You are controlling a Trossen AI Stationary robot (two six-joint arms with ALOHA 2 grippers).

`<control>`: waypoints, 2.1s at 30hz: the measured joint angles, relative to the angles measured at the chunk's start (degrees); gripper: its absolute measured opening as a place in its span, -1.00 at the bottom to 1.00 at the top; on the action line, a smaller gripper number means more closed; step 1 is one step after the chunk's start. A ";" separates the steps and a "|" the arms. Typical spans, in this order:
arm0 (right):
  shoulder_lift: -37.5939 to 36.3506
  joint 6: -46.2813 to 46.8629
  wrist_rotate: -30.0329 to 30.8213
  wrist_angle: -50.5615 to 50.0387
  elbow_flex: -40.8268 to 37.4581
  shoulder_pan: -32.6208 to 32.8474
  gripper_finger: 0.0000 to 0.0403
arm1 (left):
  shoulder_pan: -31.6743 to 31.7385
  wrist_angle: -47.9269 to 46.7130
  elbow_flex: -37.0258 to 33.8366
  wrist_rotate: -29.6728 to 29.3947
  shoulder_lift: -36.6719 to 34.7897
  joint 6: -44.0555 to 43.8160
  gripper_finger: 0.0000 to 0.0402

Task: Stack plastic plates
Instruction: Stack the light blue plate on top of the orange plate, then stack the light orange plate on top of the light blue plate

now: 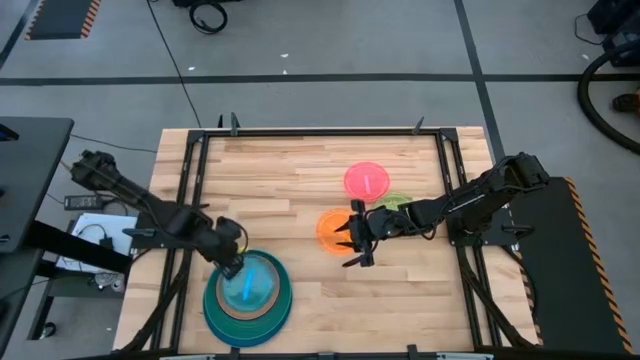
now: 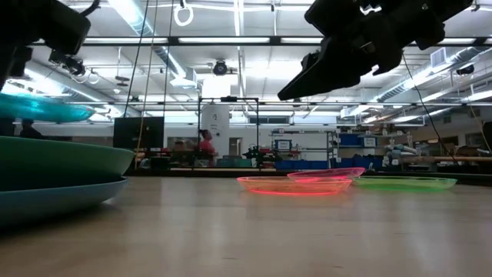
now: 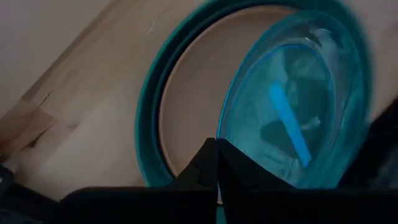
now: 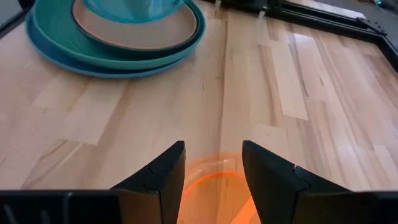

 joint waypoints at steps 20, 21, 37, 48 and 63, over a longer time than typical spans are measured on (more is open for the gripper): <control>0.00 0.00 -0.13 0.33 0.00 -0.05 -0.16 | -0.86 0.62 0.34 0.00 6.91 0.55 -0.30; 0.00 0.00 -0.11 0.38 0.00 -0.05 -0.16 | -0.86 0.64 0.78 -0.24 6.91 0.80 -0.26; 0.00 0.05 -1.45 1.53 0.00 -0.70 -0.16 | 2.21 0.74 5.28 -9.78 8.27 7.15 -0.19; 0.00 0.04 -1.46 1.37 0.00 -0.75 -0.16 | 9.93 7.41 5.28 -10.60 16.08 14.05 -0.19; -2.27 -0.87 7.32 -7.23 0.00 -0.98 -0.16 | 17.77 27.95 5.25 -10.60 26.55 19.92 -0.19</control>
